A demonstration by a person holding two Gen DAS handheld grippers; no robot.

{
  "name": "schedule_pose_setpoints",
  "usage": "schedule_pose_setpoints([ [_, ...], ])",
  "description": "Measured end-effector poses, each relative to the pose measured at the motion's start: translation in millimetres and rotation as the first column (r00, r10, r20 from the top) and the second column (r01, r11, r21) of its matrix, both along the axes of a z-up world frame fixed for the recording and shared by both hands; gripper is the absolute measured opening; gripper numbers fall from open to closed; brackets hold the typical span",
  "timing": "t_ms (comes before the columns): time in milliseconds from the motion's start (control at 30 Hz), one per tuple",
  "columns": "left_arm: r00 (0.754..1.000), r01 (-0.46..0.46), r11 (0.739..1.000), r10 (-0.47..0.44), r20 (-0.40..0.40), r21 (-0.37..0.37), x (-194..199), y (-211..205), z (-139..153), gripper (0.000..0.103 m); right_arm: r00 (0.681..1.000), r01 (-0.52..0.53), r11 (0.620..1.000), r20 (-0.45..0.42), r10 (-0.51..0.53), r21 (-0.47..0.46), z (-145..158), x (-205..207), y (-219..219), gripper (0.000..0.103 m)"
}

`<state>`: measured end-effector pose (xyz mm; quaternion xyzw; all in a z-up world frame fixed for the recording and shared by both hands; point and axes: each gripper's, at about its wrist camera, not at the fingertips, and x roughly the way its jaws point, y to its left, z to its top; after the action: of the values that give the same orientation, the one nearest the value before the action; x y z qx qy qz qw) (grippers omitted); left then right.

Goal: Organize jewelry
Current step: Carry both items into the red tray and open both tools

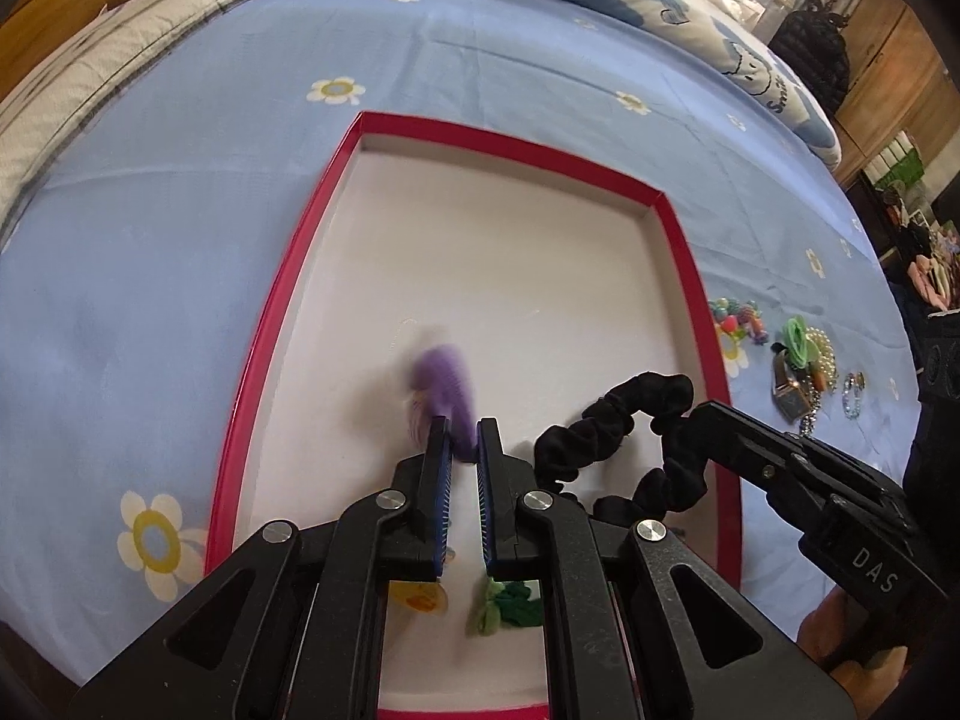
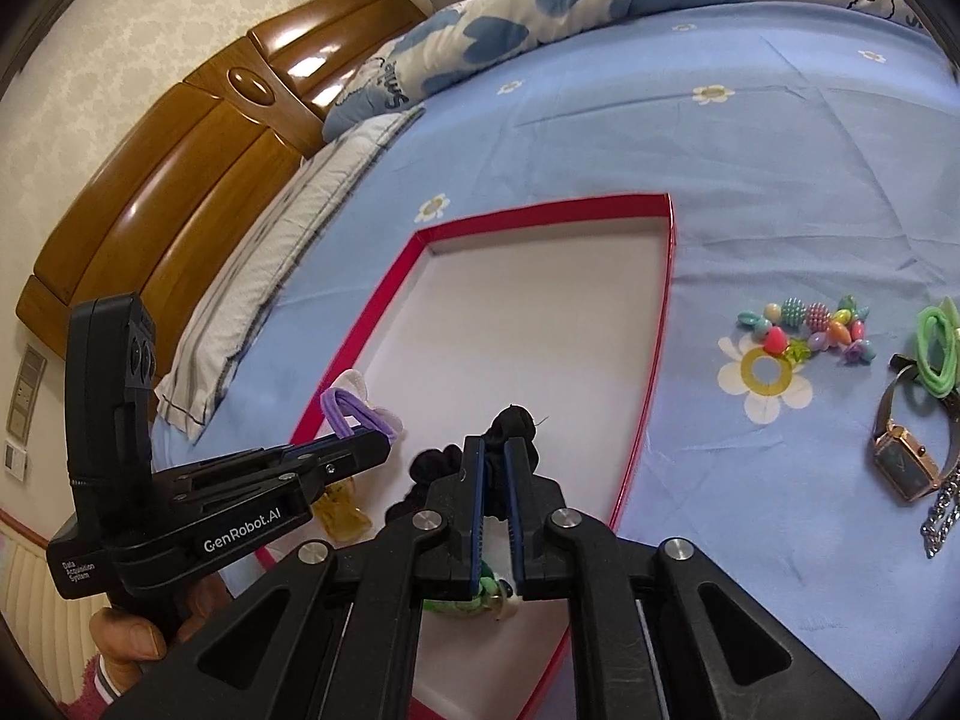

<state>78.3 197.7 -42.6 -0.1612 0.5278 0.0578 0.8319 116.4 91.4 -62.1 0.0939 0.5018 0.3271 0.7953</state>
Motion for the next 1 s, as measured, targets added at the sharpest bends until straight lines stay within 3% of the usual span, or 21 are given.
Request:
schedule_pose_setpoints([
  [267, 1.000, -0.001, 1.000, 0.001, -0.014, 0.007, -3, 0, -4, 0.009, 1.000, -0.016, 1.000, -0.009, 0.016, -0.025, -4, -1, 3, 0.012],
  [367, 1.000, -0.005, 1.000, 0.005, -0.014, 0.006, 0, -1, -3, 0.018, 1.000, -0.013, 0.999, -0.009, 0.013, -0.029, -3, -2, 3, 0.022],
  [500, 1.000, -0.008, 1.000, 0.008, -0.007, 0.018, -4, -1, 1, 0.020, 1.000, -0.010, 1.000, -0.005, 0.010, -0.026, 0, -3, 1, 0.031],
  [1000, 0.999, -0.024, 0.999, 0.023, 0.023, 0.027, -18, -3, 19, 0.026, 1.000, 0.023, 1.000, 0.019, -0.023, -0.003, 15, -16, -20, 0.032],
])
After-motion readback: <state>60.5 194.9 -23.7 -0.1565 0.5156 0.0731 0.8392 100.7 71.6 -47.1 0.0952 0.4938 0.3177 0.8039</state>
